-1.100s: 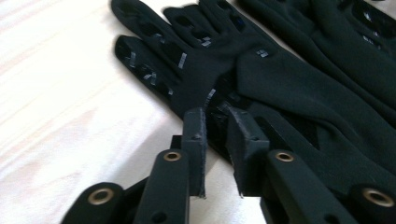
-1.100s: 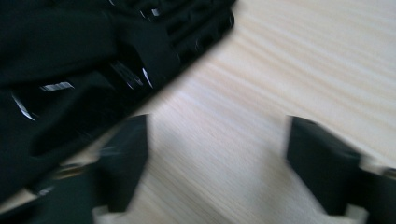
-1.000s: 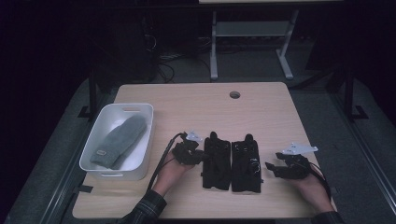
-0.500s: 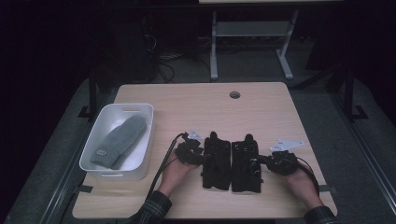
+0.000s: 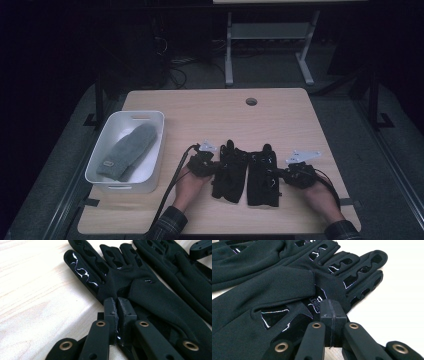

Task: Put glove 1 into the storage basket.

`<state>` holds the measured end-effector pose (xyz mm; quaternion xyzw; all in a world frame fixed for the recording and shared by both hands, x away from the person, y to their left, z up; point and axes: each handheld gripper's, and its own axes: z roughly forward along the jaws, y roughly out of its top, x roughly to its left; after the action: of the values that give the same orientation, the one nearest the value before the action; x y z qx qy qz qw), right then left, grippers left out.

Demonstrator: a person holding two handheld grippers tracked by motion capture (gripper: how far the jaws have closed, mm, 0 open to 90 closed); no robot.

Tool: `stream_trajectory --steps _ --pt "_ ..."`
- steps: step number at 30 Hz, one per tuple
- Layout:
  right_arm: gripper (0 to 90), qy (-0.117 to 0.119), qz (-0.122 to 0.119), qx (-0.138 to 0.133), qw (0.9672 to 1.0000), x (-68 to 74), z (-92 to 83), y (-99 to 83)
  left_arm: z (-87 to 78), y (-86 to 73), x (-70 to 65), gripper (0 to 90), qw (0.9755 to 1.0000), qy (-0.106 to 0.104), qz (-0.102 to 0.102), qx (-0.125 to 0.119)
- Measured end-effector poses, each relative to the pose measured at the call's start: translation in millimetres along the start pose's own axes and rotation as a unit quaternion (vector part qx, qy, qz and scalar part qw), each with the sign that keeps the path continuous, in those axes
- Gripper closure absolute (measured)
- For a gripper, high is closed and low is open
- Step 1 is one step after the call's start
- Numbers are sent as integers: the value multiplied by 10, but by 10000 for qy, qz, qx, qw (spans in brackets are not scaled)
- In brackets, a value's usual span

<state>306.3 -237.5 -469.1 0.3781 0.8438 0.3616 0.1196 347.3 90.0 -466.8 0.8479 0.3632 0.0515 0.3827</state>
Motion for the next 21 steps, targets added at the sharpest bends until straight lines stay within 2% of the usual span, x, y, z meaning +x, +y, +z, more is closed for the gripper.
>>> stream_trajectory --steps 3,6,7,14,21 --pt "900 -3 6 -1 10000 2 -1 -1 -33 -5 7 865 9997 -110 -149 -138" --pt "900 -4 14 1 10000 3 0 0 -84 20 4 867 9993 -166 -216 -264" --pt "900 -5 33 12 10000 8 -1 2 -109 34 9 867 9994 -197 -164 -235" --pt "900 -19 26 31 10000 13 7 12 -245 133 -66 867 9979 -465 -191 -404" --pt "900 14 29 36 10000 51 33 39 -291 199 -118 866 9966 -711 -149 -379"
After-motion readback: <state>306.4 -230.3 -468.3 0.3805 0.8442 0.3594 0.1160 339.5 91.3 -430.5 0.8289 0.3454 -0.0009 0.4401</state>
